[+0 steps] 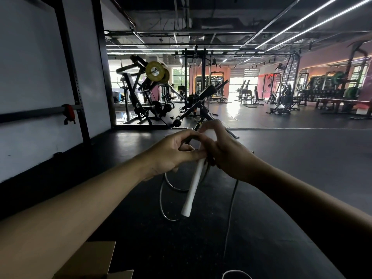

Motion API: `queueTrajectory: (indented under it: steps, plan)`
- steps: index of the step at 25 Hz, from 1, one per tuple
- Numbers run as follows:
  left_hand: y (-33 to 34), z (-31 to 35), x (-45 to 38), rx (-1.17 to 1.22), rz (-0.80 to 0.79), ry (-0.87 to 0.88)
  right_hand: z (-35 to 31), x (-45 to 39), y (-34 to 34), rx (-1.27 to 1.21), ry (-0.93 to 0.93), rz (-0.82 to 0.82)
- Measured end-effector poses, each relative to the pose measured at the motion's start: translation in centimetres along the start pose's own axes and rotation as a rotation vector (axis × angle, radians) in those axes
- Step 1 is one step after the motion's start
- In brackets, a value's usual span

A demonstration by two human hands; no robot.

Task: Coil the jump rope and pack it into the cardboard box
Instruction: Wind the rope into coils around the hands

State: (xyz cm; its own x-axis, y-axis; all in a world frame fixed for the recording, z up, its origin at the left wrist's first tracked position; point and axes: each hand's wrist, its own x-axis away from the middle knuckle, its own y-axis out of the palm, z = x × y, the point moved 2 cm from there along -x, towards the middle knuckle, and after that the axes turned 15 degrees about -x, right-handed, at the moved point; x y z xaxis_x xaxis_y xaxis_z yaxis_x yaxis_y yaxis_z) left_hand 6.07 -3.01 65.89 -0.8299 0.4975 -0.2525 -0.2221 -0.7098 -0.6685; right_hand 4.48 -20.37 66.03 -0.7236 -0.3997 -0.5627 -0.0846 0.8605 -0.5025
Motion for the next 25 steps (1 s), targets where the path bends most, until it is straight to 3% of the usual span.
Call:
queueTrajectory:
  steps: [4,6,10,13,21,25]
  plan:
    - [-0.6,-1.1,-0.2,0.158,0.123,-0.042,1.1,0.4,-1.0,-0.153,0.323,0.094]
    - [-0.5,-1.8,-0.4,0.306,0.284,-0.09,1.7,1.1,-1.4,-0.286,0.435,0.076]
    - [1.3,-2.6,-1.2,0.481,0.722,-0.231,2.1,2.2,0.7,-0.554,0.441,0.097]
    - [2.7,-2.2,-1.3,0.535,0.908,-0.33,2.5,2.4,2.8,-0.607,0.361,0.21]
    - [3.2,-3.0,-1.0,0.562,0.972,-0.391,2.0,1.3,3.4,-0.707,0.328,0.364]
    - [2.4,-3.9,-0.1,0.543,0.873,-0.466,1.9,0.3,2.4,-0.448,0.282,0.326]
